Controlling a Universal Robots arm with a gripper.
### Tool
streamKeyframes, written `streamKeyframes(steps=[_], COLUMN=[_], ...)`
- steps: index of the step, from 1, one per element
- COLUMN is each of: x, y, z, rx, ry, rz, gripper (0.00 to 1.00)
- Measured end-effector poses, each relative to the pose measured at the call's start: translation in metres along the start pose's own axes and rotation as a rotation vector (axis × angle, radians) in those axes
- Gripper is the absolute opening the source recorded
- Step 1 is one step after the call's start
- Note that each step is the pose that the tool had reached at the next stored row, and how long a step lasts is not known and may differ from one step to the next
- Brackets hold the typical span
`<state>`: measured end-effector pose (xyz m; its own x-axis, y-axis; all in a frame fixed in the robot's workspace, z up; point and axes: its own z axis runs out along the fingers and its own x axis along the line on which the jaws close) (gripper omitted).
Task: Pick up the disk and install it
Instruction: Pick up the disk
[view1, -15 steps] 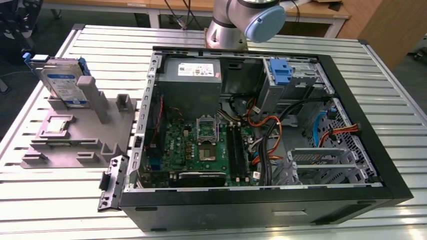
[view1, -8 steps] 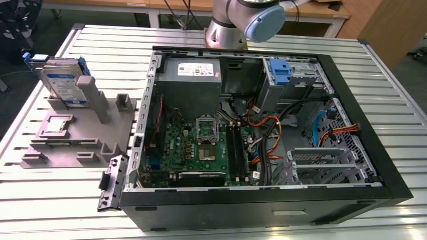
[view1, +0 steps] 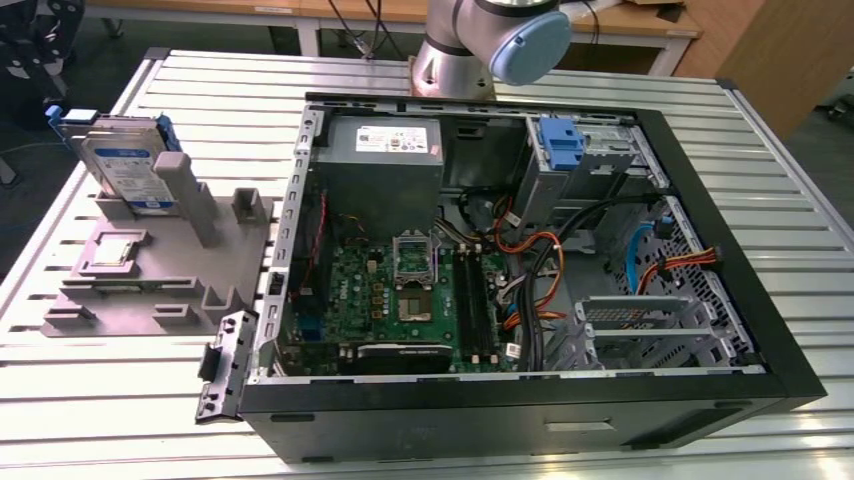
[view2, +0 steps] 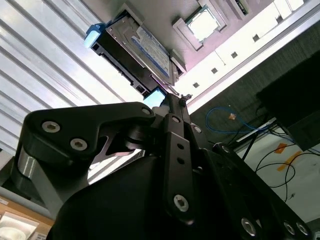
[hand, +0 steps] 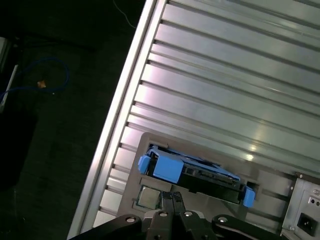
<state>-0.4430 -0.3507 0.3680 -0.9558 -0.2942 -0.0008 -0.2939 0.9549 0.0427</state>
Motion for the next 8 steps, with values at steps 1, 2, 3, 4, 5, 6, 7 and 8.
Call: streamKeyframes(steps=[1,2,3,4,5,6,7,8], x=[0.0,0.0,0.0,0.0,0.0,0.0,0.0,0.0], y=[0.0,0.0,0.0,0.0,0.0,0.0,0.0,0.0], z=[0.0,0.0,0.0,0.0,0.0,0.0,0.0,0.0], rx=[0.0,0.0,0.0,0.0,0.0,0.0,0.0,0.0], ry=[0.0001,0.0003,0.0003,0.0005,0.0006,0.0008,0.001,0.001], rz=[-0.003,-0.006,-0.009,-0.012,-0.016,-0.019,-0.022,-0.025], gripper=[0.1,0.1,0.1,0.1,0.1,0.1,0.1,0.1])
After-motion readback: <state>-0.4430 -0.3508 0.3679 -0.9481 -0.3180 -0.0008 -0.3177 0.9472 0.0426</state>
